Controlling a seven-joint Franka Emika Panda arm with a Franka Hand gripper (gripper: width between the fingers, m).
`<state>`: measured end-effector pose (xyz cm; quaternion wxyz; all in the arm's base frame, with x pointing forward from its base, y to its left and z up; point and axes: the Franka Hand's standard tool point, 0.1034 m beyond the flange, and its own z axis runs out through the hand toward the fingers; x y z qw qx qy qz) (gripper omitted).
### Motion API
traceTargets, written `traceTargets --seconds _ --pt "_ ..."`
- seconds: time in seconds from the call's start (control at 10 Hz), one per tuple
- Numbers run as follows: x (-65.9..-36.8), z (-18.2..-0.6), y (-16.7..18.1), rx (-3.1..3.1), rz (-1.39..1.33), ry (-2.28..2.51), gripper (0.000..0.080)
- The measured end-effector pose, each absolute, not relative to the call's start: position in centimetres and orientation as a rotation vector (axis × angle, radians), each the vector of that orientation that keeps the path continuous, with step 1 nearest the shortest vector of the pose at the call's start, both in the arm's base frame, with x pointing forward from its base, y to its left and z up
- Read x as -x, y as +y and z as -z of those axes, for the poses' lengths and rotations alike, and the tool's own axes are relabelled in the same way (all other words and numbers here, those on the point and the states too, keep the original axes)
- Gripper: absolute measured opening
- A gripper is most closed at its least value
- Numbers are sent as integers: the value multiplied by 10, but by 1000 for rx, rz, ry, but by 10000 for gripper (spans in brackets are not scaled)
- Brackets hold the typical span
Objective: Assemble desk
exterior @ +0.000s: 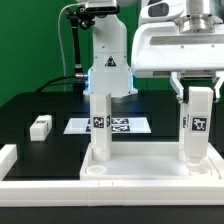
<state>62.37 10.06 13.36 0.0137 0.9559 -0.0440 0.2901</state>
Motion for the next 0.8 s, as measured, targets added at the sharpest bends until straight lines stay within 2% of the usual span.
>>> traceTargets --seconds 0.4,0.8 --pt "-630 -133 106 -2973 -922 -124 291" --pt "-626 -124 113 -2980 -903 -105 291"
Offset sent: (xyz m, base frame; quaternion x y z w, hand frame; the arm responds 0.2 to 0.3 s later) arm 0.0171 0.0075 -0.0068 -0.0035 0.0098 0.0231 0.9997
